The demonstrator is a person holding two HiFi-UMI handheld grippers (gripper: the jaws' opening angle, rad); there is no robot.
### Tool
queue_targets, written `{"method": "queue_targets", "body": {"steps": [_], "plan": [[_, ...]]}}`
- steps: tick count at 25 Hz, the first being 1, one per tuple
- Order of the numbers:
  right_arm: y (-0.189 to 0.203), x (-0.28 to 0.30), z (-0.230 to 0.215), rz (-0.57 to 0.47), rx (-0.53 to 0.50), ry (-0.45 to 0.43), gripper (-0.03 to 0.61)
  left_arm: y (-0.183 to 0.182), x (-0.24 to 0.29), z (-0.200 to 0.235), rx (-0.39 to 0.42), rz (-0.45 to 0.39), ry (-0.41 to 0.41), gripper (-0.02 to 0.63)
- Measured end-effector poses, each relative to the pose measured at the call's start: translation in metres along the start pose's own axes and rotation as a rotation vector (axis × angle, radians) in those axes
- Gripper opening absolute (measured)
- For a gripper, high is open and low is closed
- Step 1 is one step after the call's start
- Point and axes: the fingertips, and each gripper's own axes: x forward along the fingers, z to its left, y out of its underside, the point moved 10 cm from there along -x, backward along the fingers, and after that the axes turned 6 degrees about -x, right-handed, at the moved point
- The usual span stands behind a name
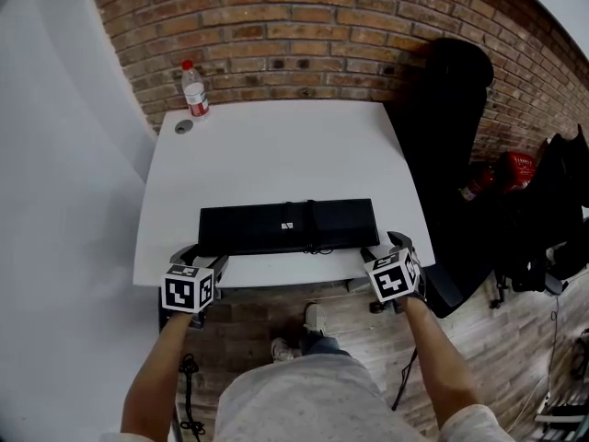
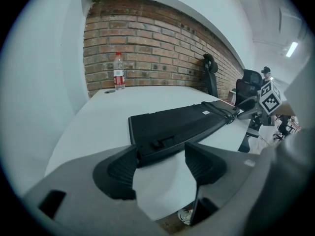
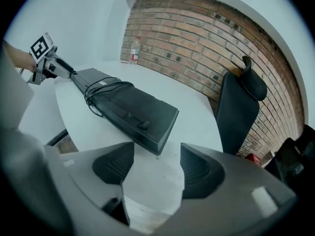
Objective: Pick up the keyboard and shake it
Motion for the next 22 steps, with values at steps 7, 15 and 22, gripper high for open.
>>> {"method": "queue_targets", "body": {"steps": [7,15,22], "plan": [[0.000,-0.024,0.018,-0.074,0.132,-0.013,0.267,0.005,-0.012,-0.008,-0.066,-0.067,-0.002,0.294],[-0.037,-0.055,0.051,-0.246,0.216,-0.064,0.215,-0.007,-0.028,-0.050,-0.083,-0.174,0.091,0.242],[-0.071,-0.087,0.077,-0.381,0.262,-0.100,0.166,-0.024,-0.039,-0.097,-0.052,-0.241,0.178,0.166]]}}
